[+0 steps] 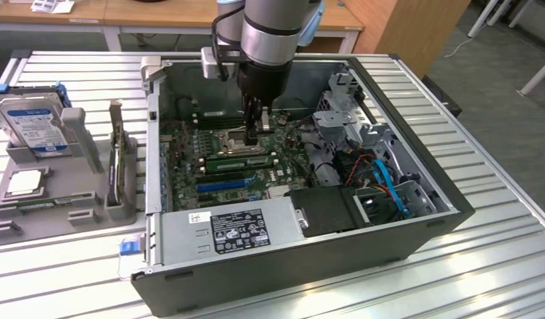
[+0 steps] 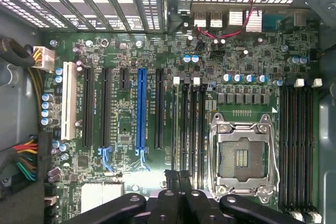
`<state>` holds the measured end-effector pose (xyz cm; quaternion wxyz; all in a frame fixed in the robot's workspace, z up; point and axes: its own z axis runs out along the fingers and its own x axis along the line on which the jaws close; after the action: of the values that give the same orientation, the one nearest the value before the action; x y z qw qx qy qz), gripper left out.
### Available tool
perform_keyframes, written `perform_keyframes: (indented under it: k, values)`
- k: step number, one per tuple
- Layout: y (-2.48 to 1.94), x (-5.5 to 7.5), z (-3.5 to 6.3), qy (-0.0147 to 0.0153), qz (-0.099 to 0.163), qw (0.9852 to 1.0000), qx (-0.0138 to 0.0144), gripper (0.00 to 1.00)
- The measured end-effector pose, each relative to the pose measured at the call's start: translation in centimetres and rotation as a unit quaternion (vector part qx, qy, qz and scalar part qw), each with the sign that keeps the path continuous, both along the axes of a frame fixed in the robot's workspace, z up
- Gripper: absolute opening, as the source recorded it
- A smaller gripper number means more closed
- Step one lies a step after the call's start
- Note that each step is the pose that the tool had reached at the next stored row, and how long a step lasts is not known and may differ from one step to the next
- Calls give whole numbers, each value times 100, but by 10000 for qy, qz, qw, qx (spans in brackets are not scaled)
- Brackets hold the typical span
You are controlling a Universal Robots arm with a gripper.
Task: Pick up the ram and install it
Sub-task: 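Insert the ram into the slot, then press down the ram until it locks into place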
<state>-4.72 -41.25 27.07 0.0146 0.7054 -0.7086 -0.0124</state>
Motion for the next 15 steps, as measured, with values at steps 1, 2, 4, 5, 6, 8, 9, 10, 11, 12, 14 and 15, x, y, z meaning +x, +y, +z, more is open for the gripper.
perform_keyframes:
  k: [1,2,4,5,6,8,9,10,11,12,14,15]
  values:
    - [0,0,0,0,0,10000,0,11]
    - [0,0,1,0,0,10000,0,11]
    - [0,0,1,0,0,10000,0,11]
    - [0,0,1,0,0,10000,0,11]
    - [0,0,1,0,0,10000,0,11]
    - [0,0,2,0,0,10000,0,11]
    - [0,0,2,0,0,10000,0,11]
    - [0,0,2,0,0,10000,0,11]
    - [0,0,2,0,0,10000,0,11]
    - [0,0,2,0,0,10000,0,11]
    - [0,0,2,0,0,10000,0,11]
    - [0,0,3,0,0,10000,0,11]
